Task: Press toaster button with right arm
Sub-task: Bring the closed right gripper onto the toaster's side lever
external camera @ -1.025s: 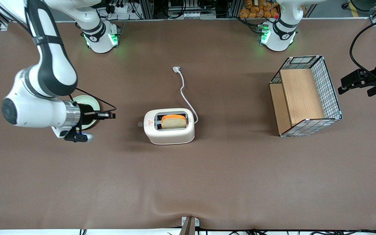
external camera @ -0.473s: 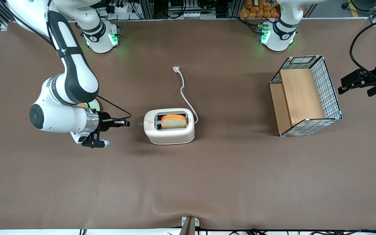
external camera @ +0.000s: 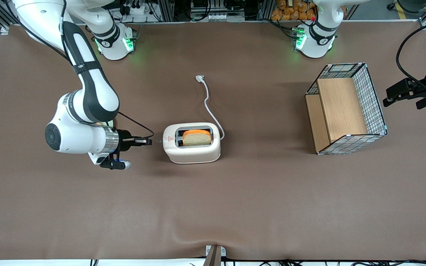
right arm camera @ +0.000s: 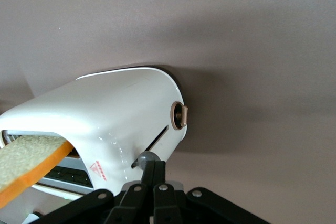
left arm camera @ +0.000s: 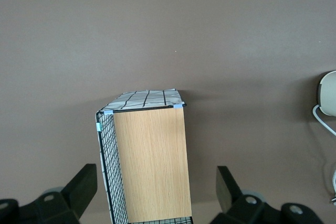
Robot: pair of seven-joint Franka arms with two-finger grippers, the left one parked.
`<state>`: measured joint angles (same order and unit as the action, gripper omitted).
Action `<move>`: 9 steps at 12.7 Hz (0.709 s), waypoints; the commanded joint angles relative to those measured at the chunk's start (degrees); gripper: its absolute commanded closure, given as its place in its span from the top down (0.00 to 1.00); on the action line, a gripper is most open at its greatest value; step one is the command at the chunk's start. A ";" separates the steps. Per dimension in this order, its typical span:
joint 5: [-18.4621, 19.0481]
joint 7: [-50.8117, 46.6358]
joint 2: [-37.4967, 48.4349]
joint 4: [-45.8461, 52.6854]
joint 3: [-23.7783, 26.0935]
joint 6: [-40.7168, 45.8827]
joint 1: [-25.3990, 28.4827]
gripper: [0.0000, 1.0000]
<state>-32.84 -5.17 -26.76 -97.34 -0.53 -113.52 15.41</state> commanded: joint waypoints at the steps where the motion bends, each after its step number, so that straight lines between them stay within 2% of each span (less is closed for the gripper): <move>1: -1.87 -0.19 -0.22 0.05 -0.44 -0.39 1.02 0.00; 9: -2.40 -0.19 -0.22 -1.27 -0.35 -1.87 1.81 0.00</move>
<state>-33.65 -5.17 -27.38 -97.83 -0.53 -113.94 16.21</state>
